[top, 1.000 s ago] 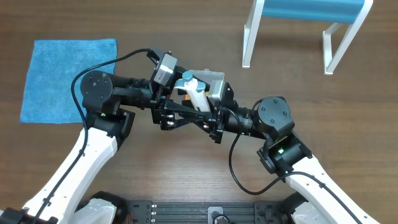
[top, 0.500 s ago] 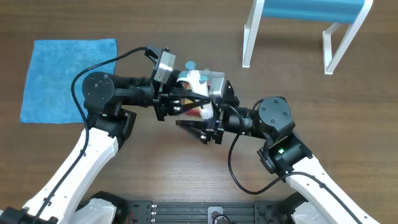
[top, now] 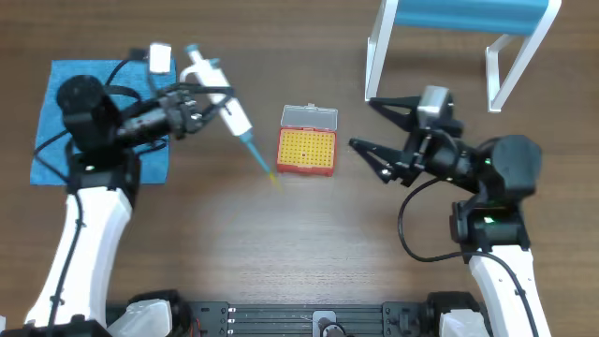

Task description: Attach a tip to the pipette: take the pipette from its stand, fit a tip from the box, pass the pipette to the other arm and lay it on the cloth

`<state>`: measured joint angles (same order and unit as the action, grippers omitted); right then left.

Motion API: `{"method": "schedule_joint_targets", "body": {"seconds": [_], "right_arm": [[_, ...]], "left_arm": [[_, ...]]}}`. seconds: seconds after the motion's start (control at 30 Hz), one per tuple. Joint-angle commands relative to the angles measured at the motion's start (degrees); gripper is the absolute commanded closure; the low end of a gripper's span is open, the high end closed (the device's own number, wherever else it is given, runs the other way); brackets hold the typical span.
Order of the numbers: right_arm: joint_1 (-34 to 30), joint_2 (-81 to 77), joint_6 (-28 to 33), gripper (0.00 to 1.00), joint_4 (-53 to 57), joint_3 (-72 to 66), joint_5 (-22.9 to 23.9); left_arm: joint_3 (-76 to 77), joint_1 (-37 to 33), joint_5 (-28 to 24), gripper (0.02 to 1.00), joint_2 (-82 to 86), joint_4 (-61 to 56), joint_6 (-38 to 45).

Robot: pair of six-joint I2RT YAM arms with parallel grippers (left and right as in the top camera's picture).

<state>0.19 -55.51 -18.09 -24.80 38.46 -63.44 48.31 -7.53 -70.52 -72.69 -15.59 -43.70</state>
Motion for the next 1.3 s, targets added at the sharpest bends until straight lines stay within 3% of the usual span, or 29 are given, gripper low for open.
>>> {"method": "schedule_joint_targets", "body": {"seconds": [0.03,0.07,0.13,0.27,0.43,0.53,0.57,0.63,0.73,0.77,0.87,0.93,1.07,1.13,1.3], "right_arm": [[-1.6,3.5,0.5,0.233,-0.1,0.3,-1.6],[-1.6,3.8,0.0,0.233,-0.1,0.3,-1.7],[-1.6,4.6,-1.5,0.233,-0.1,0.3,-1.8],[-1.6,4.6,-1.8,0.233,4.9,0.3,-1.7],[-1.6,4.6,-0.7,0.233,6.5,0.3,-1.5],[-1.3,4.5,-0.7,0.233,6.6,0.3,-1.5],[-0.3,4.3,-0.7,0.233,6.6,0.3,-0.5],[1.5,4.2,-0.7,0.233,7.0,0.3,1.9],[6.7,4.2,-0.7,0.233,12.0,0.3,5.9],[8.8,4.2,0.2,0.233,17.2,0.3,9.3],[11.6,4.1,3.8,0.231,20.3,0.3,18.0],[13.5,4.0,3.8,0.233,19.1,0.3,21.5],[16.8,3.6,3.5,0.231,19.1,0.3,24.0],[18.3,2.6,3.6,0.233,19.1,0.3,26.5],[21.5,-2.7,2.5,0.229,17.1,0.3,26.8]], "left_arm": [[0.3,-7.4,16.9,0.989,-0.2,25.6,11.4],[0.5,-7.5,21.1,0.987,-0.2,30.5,13.7],[2.3,-7.5,34.4,0.987,-0.2,44.6,20.7],[11.1,-7.5,48.3,0.989,-0.5,60.1,29.5],[37.5,-13.8,54.9,0.989,-13.1,77.5,41.4],[59.9,-15.9,67.0,0.987,-28.7,89.0,45.4],[69.7,-15.6,70.0,0.987,-36.9,92.8,47.5],[76.8,-15.2,70.1,0.987,-44.1,94.9,50.3],[81.2,-14.6,77.2,0.987,-54.2,96.3,57.5],[81.2,-14.4,78.6,0.987,-57.6,96.4,59.3],[81.2,-14.5,78.9,0.989,-65.2,95.6,61.4],[81.2,-14.5,79.0,0.989,-69.0,93.0,61.7],[81.5,-14.5,77.8,0.989,-70.2,85.6,61.6],[81.6,-14.7,73.5,0.987,-70.2,83.9,61.7],[81.5,-15.6,69.6,0.991,-70.5,82.2,60.7]]}}
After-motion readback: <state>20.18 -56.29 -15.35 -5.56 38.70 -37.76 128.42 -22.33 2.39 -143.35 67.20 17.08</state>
